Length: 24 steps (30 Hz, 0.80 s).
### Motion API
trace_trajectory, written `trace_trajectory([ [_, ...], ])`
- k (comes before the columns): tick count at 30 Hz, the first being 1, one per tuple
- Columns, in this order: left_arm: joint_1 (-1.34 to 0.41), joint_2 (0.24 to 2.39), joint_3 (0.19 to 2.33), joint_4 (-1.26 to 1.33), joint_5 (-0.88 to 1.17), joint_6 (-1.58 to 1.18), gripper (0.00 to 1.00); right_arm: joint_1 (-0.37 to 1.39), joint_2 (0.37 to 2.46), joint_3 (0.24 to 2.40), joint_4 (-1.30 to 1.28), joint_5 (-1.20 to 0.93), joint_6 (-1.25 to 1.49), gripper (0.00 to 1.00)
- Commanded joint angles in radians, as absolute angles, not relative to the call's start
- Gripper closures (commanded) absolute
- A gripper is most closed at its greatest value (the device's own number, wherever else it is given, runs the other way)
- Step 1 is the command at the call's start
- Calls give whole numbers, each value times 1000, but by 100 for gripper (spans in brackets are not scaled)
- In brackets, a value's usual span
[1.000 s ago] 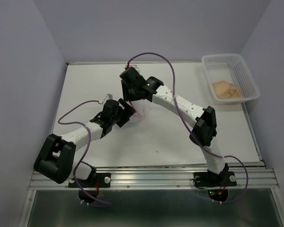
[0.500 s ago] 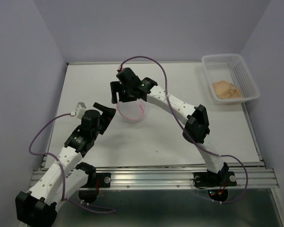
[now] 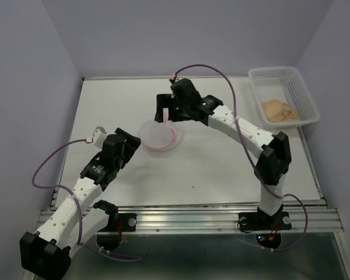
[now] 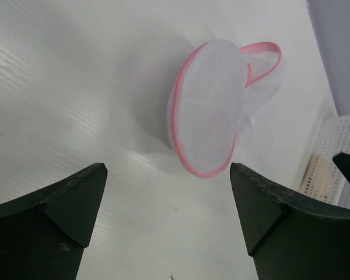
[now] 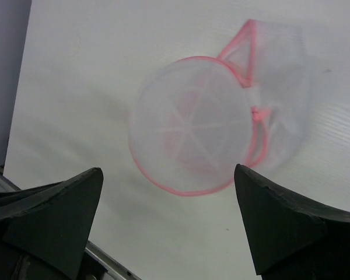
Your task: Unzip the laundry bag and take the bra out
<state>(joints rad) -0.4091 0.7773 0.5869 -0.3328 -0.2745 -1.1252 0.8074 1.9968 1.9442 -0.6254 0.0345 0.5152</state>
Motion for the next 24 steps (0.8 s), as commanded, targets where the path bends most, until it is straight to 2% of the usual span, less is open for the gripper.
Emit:
trace_trajectory([
  [1, -400, 787, 670, -336, -342, -1065, 1, 660, 1687, 1665, -419, 110, 567, 0],
  [2, -397, 787, 676, -336, -347, -1059, 1, 620, 1631, 1508, -394, 110, 581, 0],
  [6, -388, 795, 712, -328, -354, -999, 1, 411, 1347, 1158, -293, 146, 643, 0],
  [9, -380, 816, 736, -336, -354, -973, 1, 336, 1165, 989, -299, 268, 621, 0],
  [16, -370, 856, 772, -331, -350, -953, 1, 336, 899, 809, -304, 367, 626, 0],
  [24, -367, 847, 788, -348, -364, -953, 1, 336, 876, 784, -328, 423, 600, 0],
])
